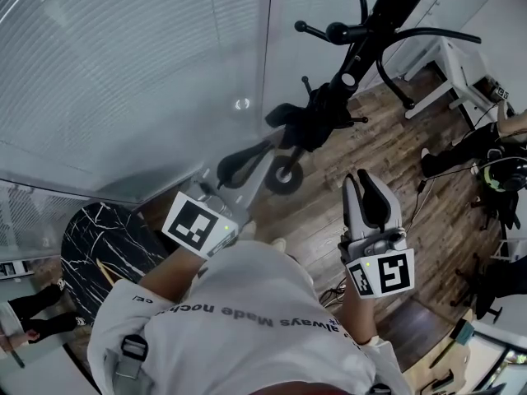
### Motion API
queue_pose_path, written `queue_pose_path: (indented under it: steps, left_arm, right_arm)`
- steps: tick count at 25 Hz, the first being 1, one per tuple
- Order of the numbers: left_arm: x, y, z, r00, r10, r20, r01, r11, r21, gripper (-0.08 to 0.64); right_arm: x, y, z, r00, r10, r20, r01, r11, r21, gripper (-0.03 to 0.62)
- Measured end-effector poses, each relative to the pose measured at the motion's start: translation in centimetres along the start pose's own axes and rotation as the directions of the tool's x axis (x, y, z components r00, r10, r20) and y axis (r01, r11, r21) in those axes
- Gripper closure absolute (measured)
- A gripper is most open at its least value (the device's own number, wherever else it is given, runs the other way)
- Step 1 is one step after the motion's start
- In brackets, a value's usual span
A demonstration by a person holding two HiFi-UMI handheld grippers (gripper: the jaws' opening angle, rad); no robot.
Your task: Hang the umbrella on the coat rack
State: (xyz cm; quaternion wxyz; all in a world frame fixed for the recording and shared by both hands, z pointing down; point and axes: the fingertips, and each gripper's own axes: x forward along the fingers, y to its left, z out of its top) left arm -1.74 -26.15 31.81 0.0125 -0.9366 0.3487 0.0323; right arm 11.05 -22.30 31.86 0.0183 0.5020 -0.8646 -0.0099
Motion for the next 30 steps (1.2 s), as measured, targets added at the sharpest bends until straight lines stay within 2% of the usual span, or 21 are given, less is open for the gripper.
queue_pose_path:
  steps: [6, 11, 30]
  left_arm:
    - [-1.3, -0.9, -0.7, 1.0, 0.029, 0.001, -0.029, 1.0, -0.004, 0.546]
    - [-1.5, -1.2, -1.8, 0.999, 0.038, -0.025, -0.038, 0.999, -0.012, 0.548]
    - [-0.9, -2.0, -1.1, 0.999, 0.032, -0.017, -0.032, 0.999, -0.005, 0.548]
  right_arm:
    - [-0.9, 0.7, -1.2, 0.999, -0.024, -0.025, 0.025, 1.0, 0.01, 0.545]
    - [-1.0, 1.0, -1.5, 0.999, -0.024, -0.035, 0.024, 1.0, 0.005, 0.545]
    - [-1.9, 0.3, -1.7, 0.998, -0.033, -0.046, 0.033, 0.999, 0.007, 0.545]
